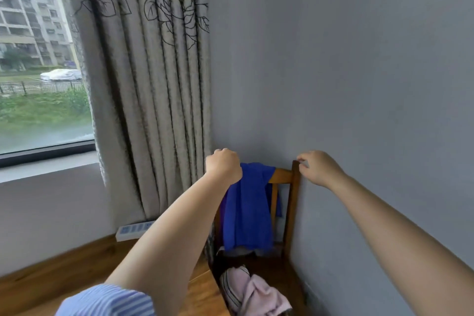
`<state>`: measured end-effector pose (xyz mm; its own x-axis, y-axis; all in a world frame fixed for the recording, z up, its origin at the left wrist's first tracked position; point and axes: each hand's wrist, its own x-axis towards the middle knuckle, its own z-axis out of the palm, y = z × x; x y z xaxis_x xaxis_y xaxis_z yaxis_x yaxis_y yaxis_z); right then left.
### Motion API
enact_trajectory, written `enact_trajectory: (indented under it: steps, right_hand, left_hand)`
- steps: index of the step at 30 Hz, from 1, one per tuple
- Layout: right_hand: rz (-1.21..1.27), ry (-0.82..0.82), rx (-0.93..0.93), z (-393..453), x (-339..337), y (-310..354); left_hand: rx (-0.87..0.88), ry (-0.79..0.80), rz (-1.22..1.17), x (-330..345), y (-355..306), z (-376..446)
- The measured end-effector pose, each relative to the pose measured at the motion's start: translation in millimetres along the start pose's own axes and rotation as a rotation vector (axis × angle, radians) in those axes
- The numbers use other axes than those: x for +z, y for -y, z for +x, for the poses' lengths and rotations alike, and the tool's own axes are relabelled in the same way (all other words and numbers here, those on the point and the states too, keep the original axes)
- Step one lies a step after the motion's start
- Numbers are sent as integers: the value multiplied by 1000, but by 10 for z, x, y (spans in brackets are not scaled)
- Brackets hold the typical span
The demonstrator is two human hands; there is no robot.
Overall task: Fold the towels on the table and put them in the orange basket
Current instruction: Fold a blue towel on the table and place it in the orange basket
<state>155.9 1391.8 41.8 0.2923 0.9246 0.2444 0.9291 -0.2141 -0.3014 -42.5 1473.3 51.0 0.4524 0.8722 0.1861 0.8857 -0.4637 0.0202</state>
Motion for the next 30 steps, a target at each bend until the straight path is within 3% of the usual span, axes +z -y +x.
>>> enact_trajectory:
  steps: [10,17,21,23,26,30]
  right_hand:
    - [82,120,19,1228,822,-424]
    - [-13,224,-65,2105,1656,-788]
    - [-54,276,-180,2339,2095,-1060]
    - [-24,172,-256,2338,2217,-1121]
    - [82,-115,-383,2354,2354,-1196]
    - [203,-199,-443,2365,2443,-1240]
  left_hand:
    - [-16,165,-57,904,45,1178]
    - [-240,309,-278,1664,-11,1945]
    - [-349,272,-373,1939,-133,2240]
    - [-410,242,-412,2074,-170,2325]
    - [-480,187,-418,2213,-201,2409]
    - [-540,124,-421,2321,-189,2435]
